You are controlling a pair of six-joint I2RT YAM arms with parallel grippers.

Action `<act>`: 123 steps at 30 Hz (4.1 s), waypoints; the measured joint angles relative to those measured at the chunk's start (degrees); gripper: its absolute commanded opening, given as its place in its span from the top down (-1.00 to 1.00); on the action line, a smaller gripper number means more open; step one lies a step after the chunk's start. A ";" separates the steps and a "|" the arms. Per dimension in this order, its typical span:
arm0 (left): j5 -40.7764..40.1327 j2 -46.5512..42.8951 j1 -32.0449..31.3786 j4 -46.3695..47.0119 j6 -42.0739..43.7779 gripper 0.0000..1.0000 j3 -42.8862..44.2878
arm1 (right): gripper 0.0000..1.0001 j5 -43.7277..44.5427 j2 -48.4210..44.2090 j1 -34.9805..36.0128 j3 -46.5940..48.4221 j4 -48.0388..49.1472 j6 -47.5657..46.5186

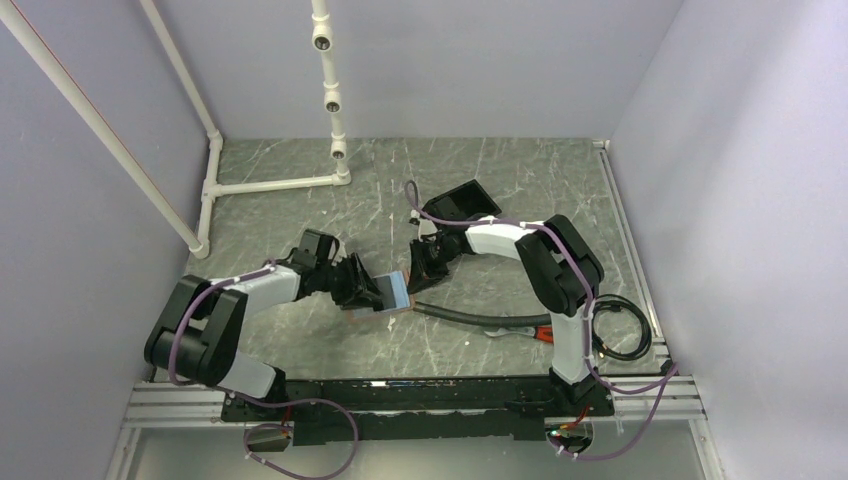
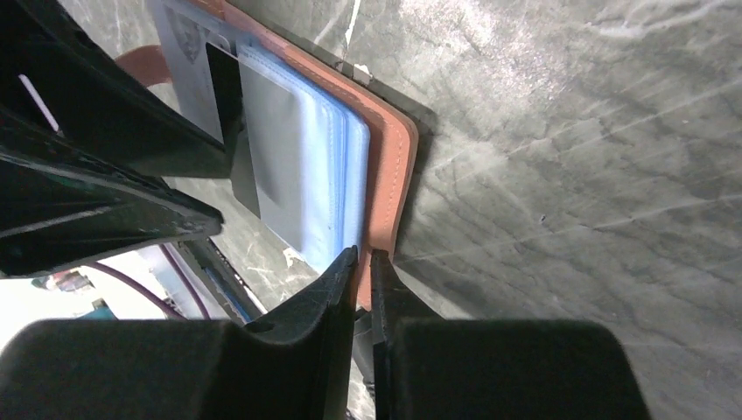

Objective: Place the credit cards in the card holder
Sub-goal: Insert the credit card into the card holder, then turn over the card slot in the card holder.

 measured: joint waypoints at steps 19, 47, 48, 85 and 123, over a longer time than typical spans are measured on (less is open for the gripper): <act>-9.16 4.22 -7.98 -7.93 2.12 -0.13 8.24 | 0.95 -1.09 1.16 -0.13 0.00 2.01 0.11; -13.20 -4.33 -8.13 -13.73 3.74 0.57 8.57 | 0.55 2.82 -0.85 -0.09 0.79 -3.28 -3.52; -12.83 -3.67 -8.13 -13.22 3.69 0.64 8.57 | 0.54 2.80 -0.92 -0.09 0.79 -3.30 -3.50; -9.88 6.56 -6.99 -2.62 2.97 0.93 5.99 | 0.18 -3.91 -2.01 0.26 0.79 2.14 0.22; -11.89 -0.15 -6.86 -8.61 2.36 0.03 5.11 | 0.21 -3.85 -0.57 4.50 2.64 1.14 0.37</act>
